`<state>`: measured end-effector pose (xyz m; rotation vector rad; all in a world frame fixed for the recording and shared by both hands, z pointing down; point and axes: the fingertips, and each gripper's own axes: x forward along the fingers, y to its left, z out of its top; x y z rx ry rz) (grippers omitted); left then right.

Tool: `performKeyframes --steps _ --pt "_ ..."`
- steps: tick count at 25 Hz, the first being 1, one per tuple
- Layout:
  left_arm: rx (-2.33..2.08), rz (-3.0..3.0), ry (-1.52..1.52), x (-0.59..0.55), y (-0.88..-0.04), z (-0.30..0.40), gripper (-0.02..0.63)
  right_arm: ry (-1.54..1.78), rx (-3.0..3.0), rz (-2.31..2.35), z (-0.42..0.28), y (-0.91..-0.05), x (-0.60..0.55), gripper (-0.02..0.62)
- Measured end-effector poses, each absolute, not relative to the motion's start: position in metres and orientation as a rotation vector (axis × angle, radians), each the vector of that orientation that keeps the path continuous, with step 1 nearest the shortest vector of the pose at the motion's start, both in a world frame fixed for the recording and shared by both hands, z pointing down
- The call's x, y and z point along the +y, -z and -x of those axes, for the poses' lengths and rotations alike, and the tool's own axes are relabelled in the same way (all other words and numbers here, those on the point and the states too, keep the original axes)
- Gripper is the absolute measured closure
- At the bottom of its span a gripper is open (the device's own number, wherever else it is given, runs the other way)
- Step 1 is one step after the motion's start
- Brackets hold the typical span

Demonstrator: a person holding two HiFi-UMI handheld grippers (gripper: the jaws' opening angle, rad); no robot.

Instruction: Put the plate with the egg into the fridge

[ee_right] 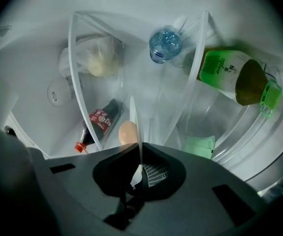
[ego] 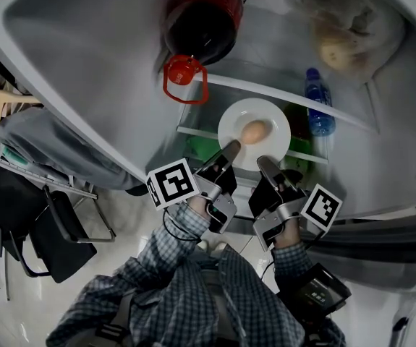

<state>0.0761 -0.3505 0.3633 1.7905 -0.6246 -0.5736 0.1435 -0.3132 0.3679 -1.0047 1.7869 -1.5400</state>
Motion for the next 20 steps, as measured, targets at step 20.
performKeyframes --steps 20 --pt "-0.612 -1.685 0.619 -0.377 -0.372 -0.089 0.577 1.528 1.687 1.025 -0.157 -0.372 -0.336 0.577"
